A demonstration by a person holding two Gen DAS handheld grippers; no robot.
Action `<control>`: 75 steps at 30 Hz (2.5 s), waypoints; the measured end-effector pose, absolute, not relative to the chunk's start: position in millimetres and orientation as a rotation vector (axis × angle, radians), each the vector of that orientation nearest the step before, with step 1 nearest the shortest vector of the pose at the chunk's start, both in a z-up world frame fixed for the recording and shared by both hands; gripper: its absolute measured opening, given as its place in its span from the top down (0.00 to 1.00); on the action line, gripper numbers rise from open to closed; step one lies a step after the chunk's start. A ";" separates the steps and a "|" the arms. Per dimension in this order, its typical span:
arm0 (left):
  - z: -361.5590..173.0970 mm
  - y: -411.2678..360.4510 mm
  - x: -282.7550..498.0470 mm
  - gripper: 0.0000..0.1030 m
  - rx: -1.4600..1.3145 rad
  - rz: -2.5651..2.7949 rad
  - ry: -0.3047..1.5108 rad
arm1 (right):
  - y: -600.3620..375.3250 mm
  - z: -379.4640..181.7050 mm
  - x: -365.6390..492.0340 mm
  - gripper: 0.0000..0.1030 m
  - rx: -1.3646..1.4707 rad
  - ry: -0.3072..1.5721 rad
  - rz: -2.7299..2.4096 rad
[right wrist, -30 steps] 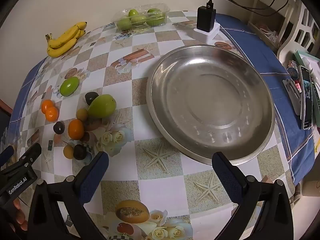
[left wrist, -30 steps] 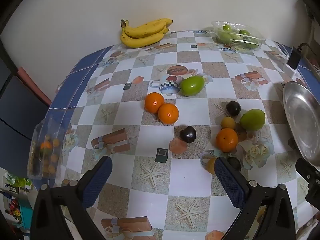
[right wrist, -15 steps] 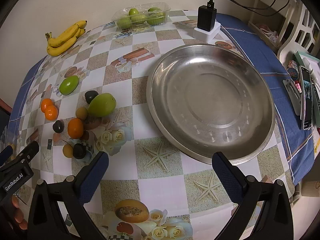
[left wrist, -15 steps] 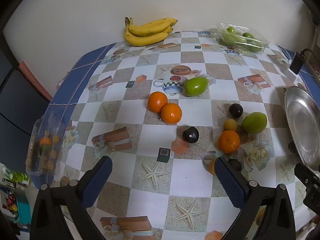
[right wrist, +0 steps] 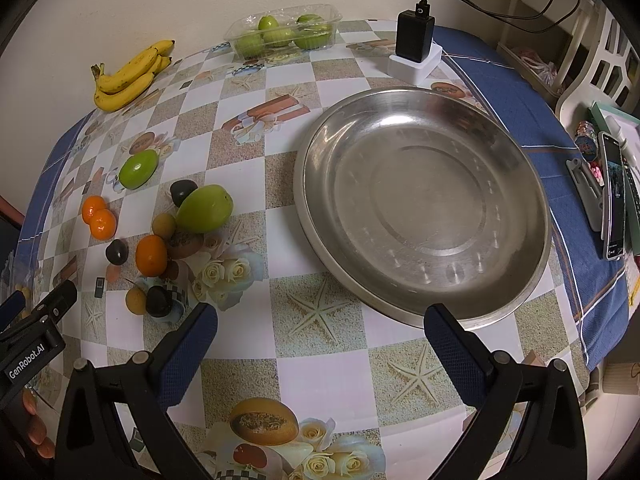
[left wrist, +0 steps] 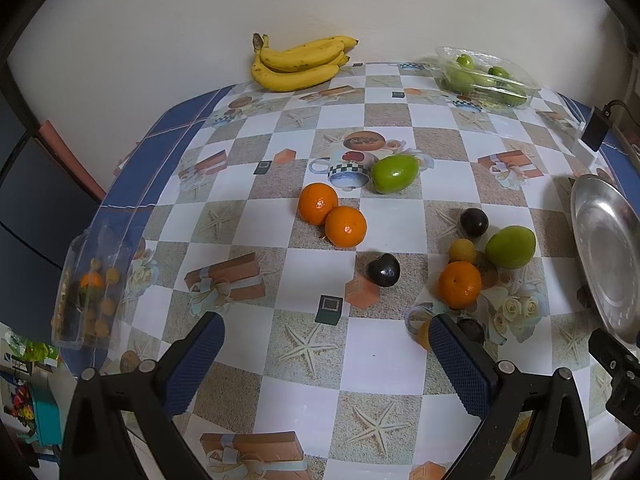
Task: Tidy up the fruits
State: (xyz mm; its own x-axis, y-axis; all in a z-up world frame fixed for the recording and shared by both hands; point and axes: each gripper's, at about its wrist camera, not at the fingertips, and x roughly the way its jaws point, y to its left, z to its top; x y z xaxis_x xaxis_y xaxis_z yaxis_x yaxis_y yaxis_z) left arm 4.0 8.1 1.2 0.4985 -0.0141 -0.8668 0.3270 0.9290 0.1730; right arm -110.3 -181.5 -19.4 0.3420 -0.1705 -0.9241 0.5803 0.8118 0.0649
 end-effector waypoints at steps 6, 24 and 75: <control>1.3 8.2 4.1 0.00 0.336 -0.212 1.033 | -181.5 -19.8 -110.2 0.00 0.421 1.124 -0.507; 1.1 9.6 4.4 0.00 0.332 -0.213 1.033 | -181.8 -20.1 -110.0 0.00 0.422 1.127 -0.506; 2.0 14.2 9.7 0.00 0.269 -0.248 1.030 | -180.8 -23.1 -107.9 0.00 0.419 1.134 -0.504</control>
